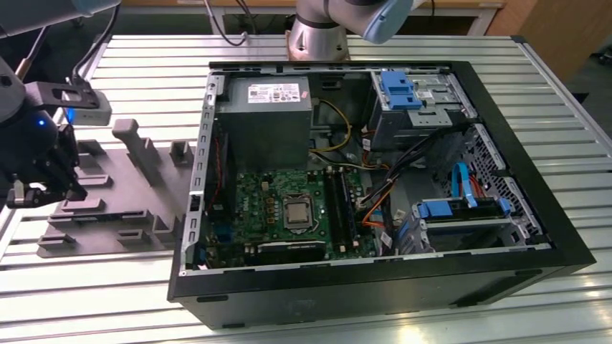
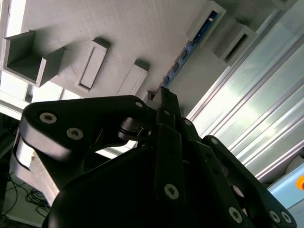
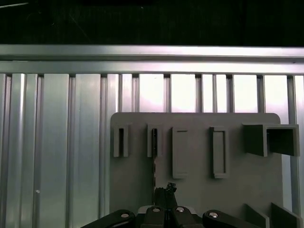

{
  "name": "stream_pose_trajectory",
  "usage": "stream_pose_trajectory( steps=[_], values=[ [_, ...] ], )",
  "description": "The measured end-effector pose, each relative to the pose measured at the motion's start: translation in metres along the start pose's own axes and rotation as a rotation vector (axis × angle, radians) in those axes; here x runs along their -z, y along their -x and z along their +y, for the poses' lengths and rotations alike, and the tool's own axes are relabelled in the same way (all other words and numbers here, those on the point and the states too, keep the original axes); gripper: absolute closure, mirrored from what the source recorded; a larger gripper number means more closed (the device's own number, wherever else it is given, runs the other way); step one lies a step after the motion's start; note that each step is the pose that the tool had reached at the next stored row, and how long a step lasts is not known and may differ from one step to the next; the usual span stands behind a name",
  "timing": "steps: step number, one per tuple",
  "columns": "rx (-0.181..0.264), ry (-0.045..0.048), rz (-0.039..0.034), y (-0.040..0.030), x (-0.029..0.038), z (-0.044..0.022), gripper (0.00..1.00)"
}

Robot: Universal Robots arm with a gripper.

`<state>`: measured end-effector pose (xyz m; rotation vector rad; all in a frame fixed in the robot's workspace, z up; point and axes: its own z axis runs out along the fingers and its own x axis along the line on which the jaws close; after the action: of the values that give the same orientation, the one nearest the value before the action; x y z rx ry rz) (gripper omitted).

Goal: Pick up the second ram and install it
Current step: 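Pick up the second ram and move it above second insertion slot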

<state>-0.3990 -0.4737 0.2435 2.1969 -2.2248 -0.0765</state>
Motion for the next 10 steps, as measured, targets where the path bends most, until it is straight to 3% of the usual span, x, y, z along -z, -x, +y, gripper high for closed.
stream_pose_trajectory(
  steps=[10],
  values=[
    [0.0, -0.0001, -0.0001, -0.0017, -0.0056, -0.0003, 0.89]
  ],
)
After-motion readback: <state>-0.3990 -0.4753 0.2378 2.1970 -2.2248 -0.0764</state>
